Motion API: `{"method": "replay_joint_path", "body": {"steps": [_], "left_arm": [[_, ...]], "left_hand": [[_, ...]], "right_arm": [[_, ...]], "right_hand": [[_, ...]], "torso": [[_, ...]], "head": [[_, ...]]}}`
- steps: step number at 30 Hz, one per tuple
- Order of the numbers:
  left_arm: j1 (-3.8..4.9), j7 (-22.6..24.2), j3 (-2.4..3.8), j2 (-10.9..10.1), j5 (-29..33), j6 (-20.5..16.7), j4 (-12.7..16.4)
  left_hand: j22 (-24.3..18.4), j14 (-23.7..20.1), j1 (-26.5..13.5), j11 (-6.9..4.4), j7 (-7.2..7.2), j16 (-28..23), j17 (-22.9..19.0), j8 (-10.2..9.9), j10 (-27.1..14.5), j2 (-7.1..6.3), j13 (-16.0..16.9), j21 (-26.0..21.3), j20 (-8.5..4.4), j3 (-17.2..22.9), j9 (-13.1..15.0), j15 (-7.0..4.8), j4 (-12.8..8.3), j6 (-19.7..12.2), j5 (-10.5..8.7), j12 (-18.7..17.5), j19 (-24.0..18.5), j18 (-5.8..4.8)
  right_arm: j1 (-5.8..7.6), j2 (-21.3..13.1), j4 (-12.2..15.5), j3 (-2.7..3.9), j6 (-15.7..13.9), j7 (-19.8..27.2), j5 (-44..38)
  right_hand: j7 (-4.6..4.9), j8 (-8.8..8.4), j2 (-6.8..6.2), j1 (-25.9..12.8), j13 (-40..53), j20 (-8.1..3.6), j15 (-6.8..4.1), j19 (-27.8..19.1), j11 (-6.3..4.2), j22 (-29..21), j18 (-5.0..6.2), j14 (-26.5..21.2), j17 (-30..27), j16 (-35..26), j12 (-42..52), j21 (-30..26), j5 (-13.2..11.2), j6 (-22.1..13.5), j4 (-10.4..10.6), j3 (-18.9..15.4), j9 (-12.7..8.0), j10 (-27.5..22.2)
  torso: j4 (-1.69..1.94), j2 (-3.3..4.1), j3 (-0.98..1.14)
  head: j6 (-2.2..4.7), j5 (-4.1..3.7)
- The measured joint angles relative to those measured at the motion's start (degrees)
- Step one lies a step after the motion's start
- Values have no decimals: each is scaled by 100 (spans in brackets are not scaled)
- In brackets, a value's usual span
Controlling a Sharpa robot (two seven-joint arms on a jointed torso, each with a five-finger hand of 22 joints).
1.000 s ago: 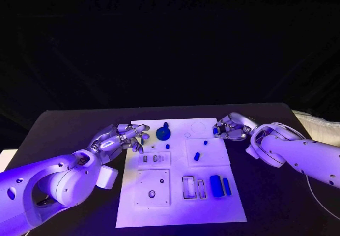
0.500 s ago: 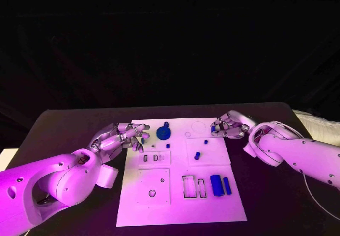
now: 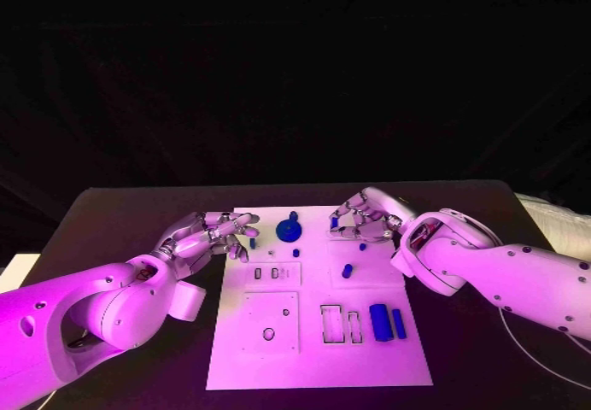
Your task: Assemble the parts on the task board
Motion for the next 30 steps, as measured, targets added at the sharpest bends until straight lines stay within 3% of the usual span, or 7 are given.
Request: {"method": "replay_joint_path", "body": {"steps": [6, 14, 30], "left_arm": [[0, -2, -1, -18, 0, 5, -49], [0, -3, -1, -33, 5, 11, -83], [0, -3, 0, -23, 20, 25, -100]], "left_hand": [[0, 0, 0, 0, 0, 0, 0, 0, 0, 0, 0, 0, 0, 0, 0, 0, 0, 0, 0, 0, 0, 0], [0, 0, 0, 0, 0, 0, -12, 0, 0, 0, 0, 0, 0, 0, 0, 0, 0, 0, 0, 0, 0, 0], [0, 0, 0, 0, 0, 0, -12, 0, 0, 0, -1, 0, 0, 0, 0, 0, 0, 0, 0, 0, 0, 0]], "right_arm": [[-58, 283, 219, -47, 52, -380, -515], [-165, 657, 334, -183, 158, -828, -1216], [-278, 1162, 207, -304, 340, -1350, -1888]], "right_hand": [[-1, -16, 7, -21, 11, 0, 0, 0, 0, 1, 0, 0, 0, 0, -1, 0, 0, -1, 0, 0, -9, 0], [18, -33, 7, -21, 17, 1, 0, 0, 1, 1, 0, 0, -1, 0, -4, 0, 0, -21, 0, 0, -23, -1], [24, -56, -1, -29, 19, 1, 1, -1, 2, 0, 0, 0, -2, 0, -4, 0, 22, -32, -1, -1, -30, -1]], "torso": [[10, -4, -7], [10, -2, -7], [-3, 2, -2]], "head": [[-78, 118], [-169, 227], [-288, 311]]}}
